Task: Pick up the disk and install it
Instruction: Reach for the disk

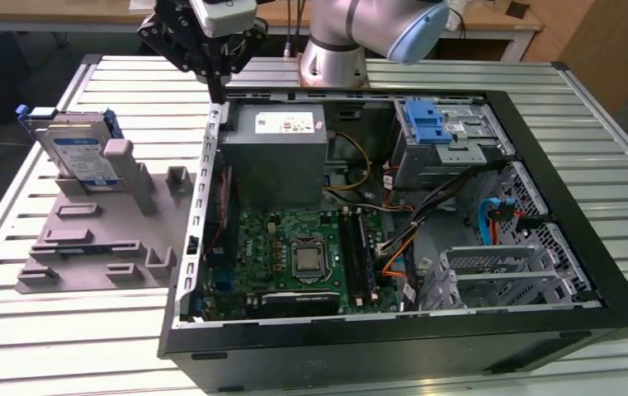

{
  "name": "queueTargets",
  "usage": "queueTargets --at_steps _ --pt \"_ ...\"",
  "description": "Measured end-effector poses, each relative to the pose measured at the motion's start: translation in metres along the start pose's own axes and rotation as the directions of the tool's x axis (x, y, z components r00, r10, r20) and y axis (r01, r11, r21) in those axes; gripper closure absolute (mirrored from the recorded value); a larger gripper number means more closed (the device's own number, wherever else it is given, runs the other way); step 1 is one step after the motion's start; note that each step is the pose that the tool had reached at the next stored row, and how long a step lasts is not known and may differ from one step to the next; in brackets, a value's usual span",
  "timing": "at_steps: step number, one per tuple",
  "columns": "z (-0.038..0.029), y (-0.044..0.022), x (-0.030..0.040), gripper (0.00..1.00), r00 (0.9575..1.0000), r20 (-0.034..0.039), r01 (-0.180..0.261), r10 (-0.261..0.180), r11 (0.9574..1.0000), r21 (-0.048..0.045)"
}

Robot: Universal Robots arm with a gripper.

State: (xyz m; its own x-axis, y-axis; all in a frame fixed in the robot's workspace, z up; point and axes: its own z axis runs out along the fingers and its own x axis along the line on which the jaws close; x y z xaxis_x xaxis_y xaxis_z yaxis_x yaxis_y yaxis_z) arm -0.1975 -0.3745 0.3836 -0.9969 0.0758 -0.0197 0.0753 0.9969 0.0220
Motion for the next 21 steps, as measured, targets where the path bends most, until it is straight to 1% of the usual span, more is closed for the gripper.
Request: queueTargets --at_steps 9,21 --pt "0.0 0.0003 0.0005 0.89 1.0 0.0 0.0 0.0 1.0 0.0" --pt "0.0001 0.0019 0.0114 0.89 1.0 0.0 0.0 0.0 1.0 0.0"
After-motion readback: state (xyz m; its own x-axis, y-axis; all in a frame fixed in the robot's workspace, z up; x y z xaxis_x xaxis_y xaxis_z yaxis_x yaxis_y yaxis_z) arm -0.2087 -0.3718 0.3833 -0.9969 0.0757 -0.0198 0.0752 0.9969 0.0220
